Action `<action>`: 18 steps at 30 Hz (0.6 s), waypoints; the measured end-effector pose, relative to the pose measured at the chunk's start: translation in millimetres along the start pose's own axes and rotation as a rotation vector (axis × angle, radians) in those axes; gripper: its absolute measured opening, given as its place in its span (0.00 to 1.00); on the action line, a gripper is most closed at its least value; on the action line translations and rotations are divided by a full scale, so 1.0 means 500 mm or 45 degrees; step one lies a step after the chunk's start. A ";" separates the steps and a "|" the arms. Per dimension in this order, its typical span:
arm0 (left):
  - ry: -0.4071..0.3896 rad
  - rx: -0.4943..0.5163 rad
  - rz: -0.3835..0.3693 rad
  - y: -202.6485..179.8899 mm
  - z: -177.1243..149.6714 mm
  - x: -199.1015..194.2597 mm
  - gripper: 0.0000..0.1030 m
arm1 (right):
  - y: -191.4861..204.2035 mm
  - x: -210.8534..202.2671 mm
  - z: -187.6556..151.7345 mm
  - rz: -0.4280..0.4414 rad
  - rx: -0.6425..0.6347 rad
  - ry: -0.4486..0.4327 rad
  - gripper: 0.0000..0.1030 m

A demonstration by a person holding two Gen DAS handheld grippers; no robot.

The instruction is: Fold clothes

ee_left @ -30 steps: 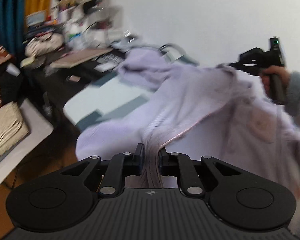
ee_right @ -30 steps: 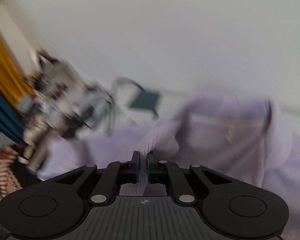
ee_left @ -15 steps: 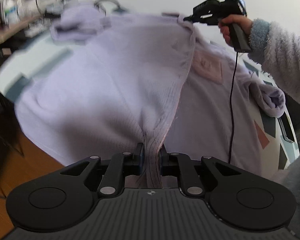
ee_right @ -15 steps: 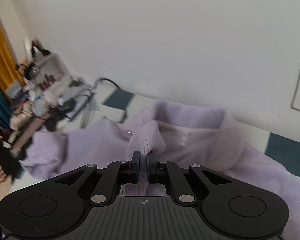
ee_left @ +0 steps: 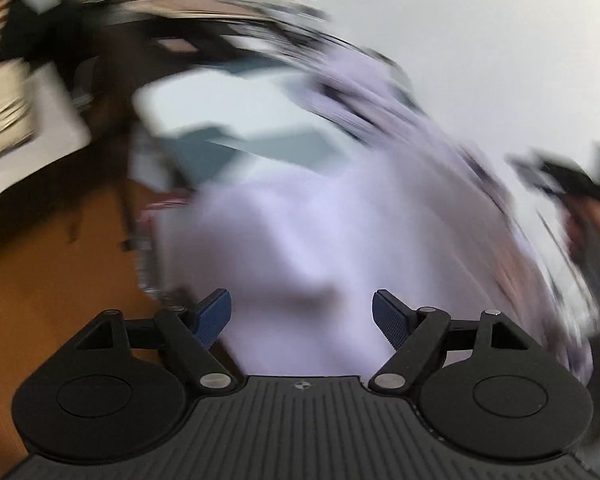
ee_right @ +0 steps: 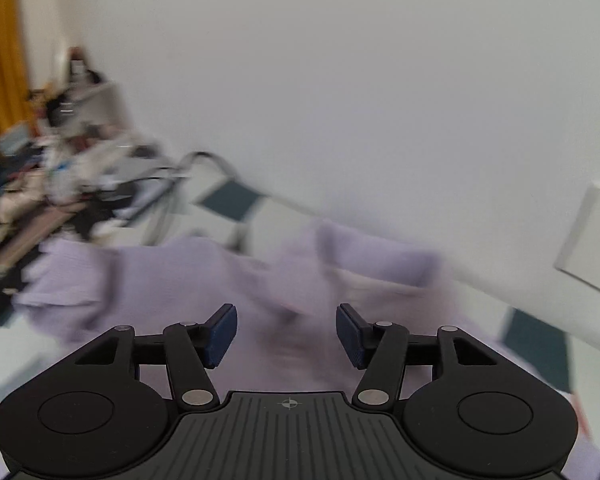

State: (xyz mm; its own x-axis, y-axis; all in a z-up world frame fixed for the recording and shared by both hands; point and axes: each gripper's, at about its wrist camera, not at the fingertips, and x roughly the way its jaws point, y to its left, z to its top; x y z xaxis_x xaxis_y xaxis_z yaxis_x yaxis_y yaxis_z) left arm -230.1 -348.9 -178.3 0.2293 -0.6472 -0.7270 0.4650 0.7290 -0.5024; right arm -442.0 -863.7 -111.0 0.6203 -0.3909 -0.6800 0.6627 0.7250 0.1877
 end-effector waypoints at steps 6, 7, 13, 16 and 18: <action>-0.011 -0.491 -0.089 0.179 0.063 0.102 0.76 | 0.205 0.061 0.020 0.158 -0.141 0.127 0.52; -0.002 -0.538 -0.116 0.192 0.064 0.117 0.76 | 0.246 0.081 0.019 0.162 -0.176 0.146 0.53; 0.070 -0.761 -0.288 0.241 0.051 0.169 0.76 | 0.467 0.222 -0.026 0.022 -0.552 0.283 0.59; 0.102 -0.804 -0.341 0.256 0.047 0.184 0.76 | 0.524 0.268 -0.050 -0.082 -0.656 0.345 0.59; 0.109 -0.831 -0.370 0.271 0.046 0.191 0.76 | 0.526 0.281 -0.050 -0.124 -0.622 0.352 0.55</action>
State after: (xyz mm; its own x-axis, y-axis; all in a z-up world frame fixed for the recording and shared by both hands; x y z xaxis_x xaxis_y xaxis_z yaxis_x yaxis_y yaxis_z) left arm -125.5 -317.1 -304.7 0.0939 -0.8353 -0.5418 -0.1150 0.5314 -0.8393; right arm -190.9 -713.9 -174.9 0.3899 -0.3538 -0.8502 0.3995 0.8968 -0.1900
